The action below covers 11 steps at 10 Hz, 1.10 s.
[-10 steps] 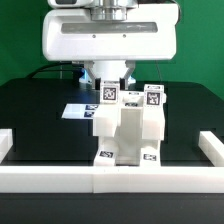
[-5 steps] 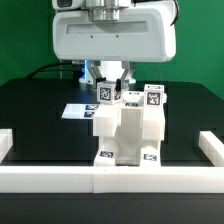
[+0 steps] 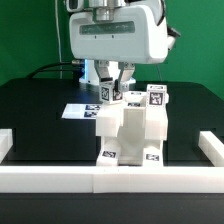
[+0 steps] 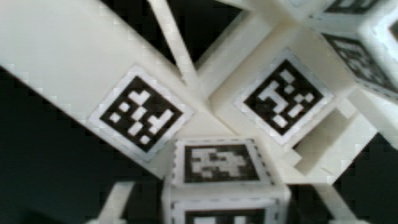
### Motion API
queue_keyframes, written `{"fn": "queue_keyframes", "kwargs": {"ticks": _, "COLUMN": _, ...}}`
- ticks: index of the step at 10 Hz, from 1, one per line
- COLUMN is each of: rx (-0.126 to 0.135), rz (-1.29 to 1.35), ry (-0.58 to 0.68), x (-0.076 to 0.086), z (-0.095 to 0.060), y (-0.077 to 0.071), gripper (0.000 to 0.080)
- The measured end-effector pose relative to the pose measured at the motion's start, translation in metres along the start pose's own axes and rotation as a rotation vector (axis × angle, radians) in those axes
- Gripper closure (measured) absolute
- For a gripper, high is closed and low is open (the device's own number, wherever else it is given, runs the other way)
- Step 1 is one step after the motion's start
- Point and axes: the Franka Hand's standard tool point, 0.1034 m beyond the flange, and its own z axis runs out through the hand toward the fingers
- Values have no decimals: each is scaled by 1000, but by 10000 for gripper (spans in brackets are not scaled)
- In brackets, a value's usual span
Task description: Assemble chair
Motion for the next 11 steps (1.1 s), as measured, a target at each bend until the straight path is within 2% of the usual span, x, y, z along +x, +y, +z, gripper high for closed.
{"fn": "queue_keyframes", "kwargs": {"ticks": 2, "rx": 1, "rz": 120, "ry": 0, "x": 0, "z": 0, "y": 0, "gripper": 512}}
{"fn": "queue_keyframes", "kwargs": {"ticks": 3, "rx": -1, "rz": 177, "ry": -1, "x": -1, "z": 0, "y": 0, "gripper": 406}}
{"fn": "queue_keyframes", "kwargs": {"ticks": 4, "rx": -1, "rz": 143, "ry": -1, "x": -1, "z": 0, "y": 0, "gripper": 406}}
{"fn": "queue_keyframes", "kwargs": {"ticks": 5, "rx": -7, "rz": 110, "ry": -6, "x": -2, "z": 1, "y": 0, "gripper": 267}}
{"fn": "queue_keyframes", "kwargs": {"ticks": 6, "rx": -13, "rz": 85, "ry": -14, "x": -3, "z": 0, "y": 0, "gripper": 183}}
{"fn": "queue_keyframes", "kwargs": {"ticks": 11, "rx": -11, "rz": -381, "ry": -15, "x": 0, "z": 0, "y": 1, "gripper": 150}}
